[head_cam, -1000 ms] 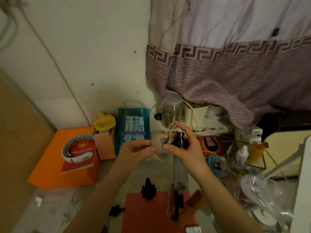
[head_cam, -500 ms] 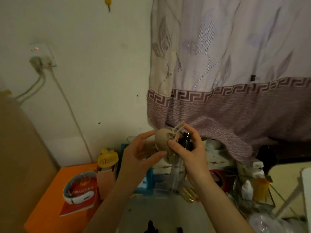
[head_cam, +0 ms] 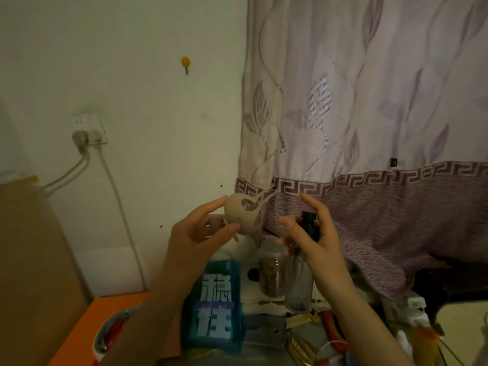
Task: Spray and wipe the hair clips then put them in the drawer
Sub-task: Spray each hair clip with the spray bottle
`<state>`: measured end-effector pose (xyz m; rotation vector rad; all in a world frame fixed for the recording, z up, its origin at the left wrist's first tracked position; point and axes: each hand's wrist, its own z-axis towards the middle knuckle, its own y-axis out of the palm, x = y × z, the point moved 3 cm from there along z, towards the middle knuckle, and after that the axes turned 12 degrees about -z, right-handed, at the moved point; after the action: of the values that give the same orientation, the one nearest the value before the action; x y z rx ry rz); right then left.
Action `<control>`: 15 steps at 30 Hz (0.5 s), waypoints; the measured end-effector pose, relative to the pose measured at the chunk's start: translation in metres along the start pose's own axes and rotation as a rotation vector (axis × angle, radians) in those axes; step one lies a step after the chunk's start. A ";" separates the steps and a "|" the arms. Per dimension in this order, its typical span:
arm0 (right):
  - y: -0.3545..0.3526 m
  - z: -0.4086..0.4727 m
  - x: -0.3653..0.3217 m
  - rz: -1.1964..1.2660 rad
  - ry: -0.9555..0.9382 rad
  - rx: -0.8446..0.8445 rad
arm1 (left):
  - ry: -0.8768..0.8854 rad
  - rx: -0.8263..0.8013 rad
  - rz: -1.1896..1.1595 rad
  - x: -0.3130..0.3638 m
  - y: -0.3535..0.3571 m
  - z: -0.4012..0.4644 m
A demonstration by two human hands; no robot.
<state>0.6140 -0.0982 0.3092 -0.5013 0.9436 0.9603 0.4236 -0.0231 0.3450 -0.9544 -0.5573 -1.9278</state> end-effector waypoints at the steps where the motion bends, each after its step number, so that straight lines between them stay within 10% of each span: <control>1: -0.002 0.003 -0.004 -0.021 -0.027 -0.001 | 0.003 0.002 0.003 0.003 -0.002 0.003; 15: -0.001 0.042 -0.090 -0.441 -0.460 0.067 | 0.057 -0.001 0.014 0.040 0.000 0.041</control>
<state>0.6124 -0.1103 0.4078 -0.3859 0.4218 0.6013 0.4275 -0.0149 0.4015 -0.8993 -0.5153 -1.9368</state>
